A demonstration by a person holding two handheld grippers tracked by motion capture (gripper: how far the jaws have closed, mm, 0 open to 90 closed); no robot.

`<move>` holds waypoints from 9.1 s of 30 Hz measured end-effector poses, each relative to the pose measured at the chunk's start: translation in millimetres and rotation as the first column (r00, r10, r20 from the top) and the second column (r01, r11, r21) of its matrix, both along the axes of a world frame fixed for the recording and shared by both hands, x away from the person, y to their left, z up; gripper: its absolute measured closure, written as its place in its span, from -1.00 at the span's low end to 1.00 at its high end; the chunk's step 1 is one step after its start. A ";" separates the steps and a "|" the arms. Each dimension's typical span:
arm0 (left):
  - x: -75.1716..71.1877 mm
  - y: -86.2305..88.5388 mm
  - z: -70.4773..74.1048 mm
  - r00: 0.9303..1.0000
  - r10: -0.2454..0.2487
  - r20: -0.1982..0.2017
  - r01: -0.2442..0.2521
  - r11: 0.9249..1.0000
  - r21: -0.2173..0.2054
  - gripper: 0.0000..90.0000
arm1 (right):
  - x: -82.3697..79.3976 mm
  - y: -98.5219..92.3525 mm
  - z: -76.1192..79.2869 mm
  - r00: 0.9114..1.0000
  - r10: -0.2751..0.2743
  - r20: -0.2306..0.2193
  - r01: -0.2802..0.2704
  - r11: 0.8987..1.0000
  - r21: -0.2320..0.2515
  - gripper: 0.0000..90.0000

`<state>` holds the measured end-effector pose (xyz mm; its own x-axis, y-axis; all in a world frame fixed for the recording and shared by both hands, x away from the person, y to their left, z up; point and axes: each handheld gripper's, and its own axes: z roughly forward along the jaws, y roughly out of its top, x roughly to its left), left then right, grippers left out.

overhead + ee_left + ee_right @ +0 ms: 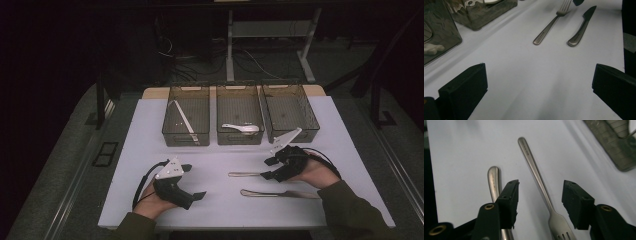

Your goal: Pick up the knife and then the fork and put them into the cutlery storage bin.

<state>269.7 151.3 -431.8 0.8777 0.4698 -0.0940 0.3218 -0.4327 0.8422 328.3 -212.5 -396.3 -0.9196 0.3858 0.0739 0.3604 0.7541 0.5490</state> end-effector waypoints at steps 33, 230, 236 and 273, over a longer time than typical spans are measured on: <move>0.2 -1.5 -0.6 1.000 -0.010 -0.002 0.010 1.000 0.010 -1.00 | 25.6 46.3 -22.2 0.972 0.221 -0.076 -0.233 0.886 -0.400 0.79; -0.7 -0.8 -0.1 1.000 -0.005 -0.002 0.005 1.000 -0.003 -1.00 | 17.1 -97.8 28.0 0.913 -0.401 0.078 0.357 0.876 0.325 -0.12; -0.6 -0.9 -0.3 1.000 -0.004 -0.003 0.004 1.000 -0.002 -1.00 | 1.5 -84.4 22.0 0.941 -0.327 0.082 0.294 0.914 0.280 -0.12; -0.3 -1.2 -1.6 1.000 -0.007 -0.010 0.007 1.000 0.004 -1.00 | -45.8 -17.9 -13.3 0.991 0.120 0.057 -0.113 0.988 -0.110 0.32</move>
